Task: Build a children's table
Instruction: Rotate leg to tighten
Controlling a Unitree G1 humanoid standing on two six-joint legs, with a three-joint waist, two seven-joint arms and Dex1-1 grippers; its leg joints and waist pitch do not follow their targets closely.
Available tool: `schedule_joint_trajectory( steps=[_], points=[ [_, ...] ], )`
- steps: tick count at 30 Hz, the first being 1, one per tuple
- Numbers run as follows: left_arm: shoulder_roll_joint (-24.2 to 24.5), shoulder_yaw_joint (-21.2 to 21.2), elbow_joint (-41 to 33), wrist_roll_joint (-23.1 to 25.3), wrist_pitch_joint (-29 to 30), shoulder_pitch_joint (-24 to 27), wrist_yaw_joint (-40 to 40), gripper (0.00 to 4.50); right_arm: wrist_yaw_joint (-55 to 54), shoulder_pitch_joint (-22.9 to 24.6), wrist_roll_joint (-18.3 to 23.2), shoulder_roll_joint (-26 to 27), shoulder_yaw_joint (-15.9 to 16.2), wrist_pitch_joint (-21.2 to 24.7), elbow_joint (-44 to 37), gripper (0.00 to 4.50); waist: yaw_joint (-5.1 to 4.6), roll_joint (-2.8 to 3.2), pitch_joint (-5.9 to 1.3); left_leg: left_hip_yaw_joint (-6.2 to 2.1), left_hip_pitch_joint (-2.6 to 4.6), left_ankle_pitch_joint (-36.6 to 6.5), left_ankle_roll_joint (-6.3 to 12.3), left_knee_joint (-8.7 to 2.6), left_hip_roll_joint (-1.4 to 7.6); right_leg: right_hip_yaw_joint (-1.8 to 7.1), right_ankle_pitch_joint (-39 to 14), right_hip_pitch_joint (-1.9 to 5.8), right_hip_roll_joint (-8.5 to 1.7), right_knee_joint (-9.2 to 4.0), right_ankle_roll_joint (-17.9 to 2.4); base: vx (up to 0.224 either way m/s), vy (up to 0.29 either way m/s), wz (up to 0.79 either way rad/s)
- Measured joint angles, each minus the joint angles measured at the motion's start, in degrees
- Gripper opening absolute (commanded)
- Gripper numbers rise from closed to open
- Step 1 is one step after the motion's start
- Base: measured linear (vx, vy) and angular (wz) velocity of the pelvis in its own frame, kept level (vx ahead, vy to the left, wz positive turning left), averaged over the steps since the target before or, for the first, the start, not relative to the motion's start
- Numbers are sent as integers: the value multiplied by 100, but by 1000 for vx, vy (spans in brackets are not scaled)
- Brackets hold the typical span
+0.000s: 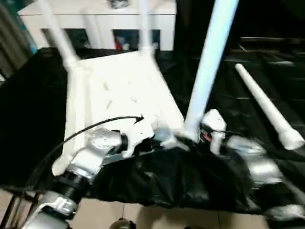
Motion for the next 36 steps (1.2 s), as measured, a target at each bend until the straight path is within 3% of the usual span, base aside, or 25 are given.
schedule_joint_trajectory(
  steps=[4,6,10,15,21,24,29,36],
  points=[
    [158,-77,7,-57,-143,8,-474,0,785,28,109,-303,220,130,-165,367,61,0,0,4,1,0,0,23,3,7,1,5,-1,17,0,0,0,0],
    [216,-95,28,-59,-233,7,-611,0,988,9,106,-359,302,129,-180,333,61,0,0,9,2,0,-1,24,2,13,1,7,-2,21,0,0,0,0],
    [282,-99,82,-71,-357,5,-774,0,1157,-44,98,-405,400,135,-178,311,61,0,0,9,2,1,-1,26,2,13,2,9,-3,25,-2,0,0,0],
    [326,-99,179,-145,-460,-9,-891,0,1311,-90,89,-450,454,151,-178,277,61,-1,-1,9,2,1,-1,28,2,13,2,9,-3,30,-2,0,0,0],
    [241,-71,258,-161,-492,-17,-901,0,1288,-72,86,-394,429,148,-177,274,62,0,-2,9,2,1,0,30,2,13,1,10,-3,31,-1,0,0,0],
    [90,47,434,-29,-462,-62,-421,0,452,-40,-38,-21,149,66,27,273,29,-10,-9,8,16,1,-1,31,3,13,2,12,-3,40,-3,0,0,0],
    [-399,120,664,310,-92,-260,700,0,-1688,-121,-221,817,-391,-84,549,273,-140,-3,-13,-1,29,3,-4,31,0,11,-13,11,-4,32,23,0,0,0],
    [-1179,139,785,687,443,-414,1913,0,-3967,-425,-535,1662,-898,-300,1085,273,-242,32,-18,-8,22,3,-4,27,-5,8,-13,18,-4,-2,24,0,0,0]
  ],
)
